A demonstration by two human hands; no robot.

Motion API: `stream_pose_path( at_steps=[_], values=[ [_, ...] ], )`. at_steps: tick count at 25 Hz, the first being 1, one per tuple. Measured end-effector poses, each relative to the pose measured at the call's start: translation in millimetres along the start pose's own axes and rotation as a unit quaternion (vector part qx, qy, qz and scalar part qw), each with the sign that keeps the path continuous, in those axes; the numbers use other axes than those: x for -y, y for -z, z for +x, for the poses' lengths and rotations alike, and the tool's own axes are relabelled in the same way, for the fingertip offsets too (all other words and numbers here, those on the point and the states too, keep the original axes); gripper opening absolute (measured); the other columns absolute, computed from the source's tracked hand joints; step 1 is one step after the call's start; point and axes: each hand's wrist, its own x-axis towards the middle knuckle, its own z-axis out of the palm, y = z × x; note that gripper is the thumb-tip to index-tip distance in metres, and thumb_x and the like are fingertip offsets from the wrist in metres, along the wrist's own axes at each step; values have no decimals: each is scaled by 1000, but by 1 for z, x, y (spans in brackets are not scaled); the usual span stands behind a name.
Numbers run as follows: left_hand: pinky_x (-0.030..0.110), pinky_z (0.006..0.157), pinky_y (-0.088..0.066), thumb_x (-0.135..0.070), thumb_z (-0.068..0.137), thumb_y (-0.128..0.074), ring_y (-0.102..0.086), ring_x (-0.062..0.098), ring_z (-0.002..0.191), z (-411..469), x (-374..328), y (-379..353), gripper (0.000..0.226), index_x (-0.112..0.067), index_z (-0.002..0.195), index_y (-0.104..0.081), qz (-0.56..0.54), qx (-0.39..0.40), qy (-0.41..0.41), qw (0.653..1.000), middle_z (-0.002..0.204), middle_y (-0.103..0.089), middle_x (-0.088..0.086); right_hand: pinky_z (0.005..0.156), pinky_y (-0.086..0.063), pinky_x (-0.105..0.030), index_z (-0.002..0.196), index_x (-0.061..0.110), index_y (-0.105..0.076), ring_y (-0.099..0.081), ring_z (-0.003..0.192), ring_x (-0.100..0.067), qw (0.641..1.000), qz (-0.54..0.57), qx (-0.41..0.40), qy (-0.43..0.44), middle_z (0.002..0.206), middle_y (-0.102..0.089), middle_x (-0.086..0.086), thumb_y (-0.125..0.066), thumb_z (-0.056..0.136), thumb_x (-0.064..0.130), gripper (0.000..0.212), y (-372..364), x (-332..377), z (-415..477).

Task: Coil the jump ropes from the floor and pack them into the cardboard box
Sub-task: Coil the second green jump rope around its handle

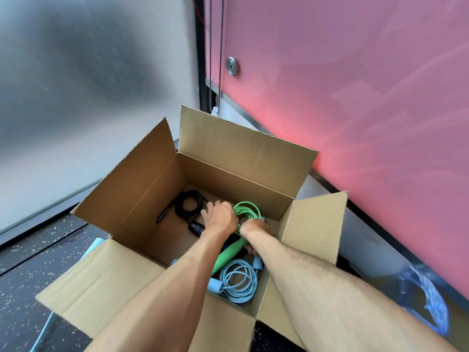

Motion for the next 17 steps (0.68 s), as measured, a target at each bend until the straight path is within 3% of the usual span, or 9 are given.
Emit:
stream_pose_path(
  at_steps=[3,4,5,6,7,9,10,12,17],
  values=[
    [49,103,-31,-29,100,-43,-38,32,129,-1,2,7,32,-13,122,-62,-48,-17,3,999,133,-50,11,83,-58,-32,129,8,-59,-64,113,-27,998,-41,-4,42,129,-60,-12,-46,93,16,40,6,0,-8],
    [49,102,-32,-29,101,-44,-40,33,129,-3,2,9,32,-12,121,-62,-60,-25,3,998,132,-51,12,66,-59,-28,134,10,-55,-65,111,-28,998,-49,-12,46,132,-56,-12,-45,97,19,39,11,-1,-16],
    [50,102,-34,-29,101,-45,-41,33,129,-8,2,12,33,-11,122,-61,-71,-27,0,997,131,-51,13,45,-50,-22,136,9,-49,-66,109,-29,999,-35,-16,34,133,-53,-12,-43,101,24,39,15,-2,-21],
    [51,103,-34,-29,101,-46,-42,33,131,-15,3,17,34,-10,125,-60,-80,-25,-4,996,133,-50,14,33,-37,-19,138,5,-43,-65,111,-30,999,-19,-25,26,135,-51,-13,-41,104,29,42,19,-1,-31],
    [52,103,-34,-29,100,-48,-41,33,133,-25,5,24,36,-10,129,-57,-87,-24,-8,996,134,-50,14,36,-33,-22,139,2,-38,-61,117,-29,999,-1,-31,25,138,-50,-13,-39,105,32,46,25,2,-44],
    [52,101,-36,-29,98,-50,-45,34,130,-46,13,39,35,-12,127,-59,-84,-35,-11,996,132,-51,14,61,-46,-23,140,0,-37,-59,120,-30,998,-9,-37,42,137,-53,-13,-42,102,27,46,32,1,-66],
    [50,99,-39,-28,97,-50,-48,34,126,-61,18,51,32,-12,122,-61,-77,-47,-15,996,128,-54,13,73,-53,-29,138,2,-40,-61,117,-32,997,-18,-39,71,134,-57,-13,-45,98,22,46,38,-1,-82],
    [45,94,-46,-26,96,-49,-56,32,115,-101,35,78,26,-13,111,-65,-78,-74,-37,993,117,-60,10,91,-50,-34,130,7,-50,-59,119,-32,985,-67,-36,153,131,-60,-13,-46,92,19,40,50,-8,-129],
    [45,83,-51,-17,96,-45,-64,31,96,-236,118,140,25,-14,110,-66,-40,-201,-97,974,104,-65,7,95,-45,-38,116,12,-57,-55,119,-35,905,-202,-24,374,124,-62,-17,-42,96,29,30,41,-25,-253]
  ],
)
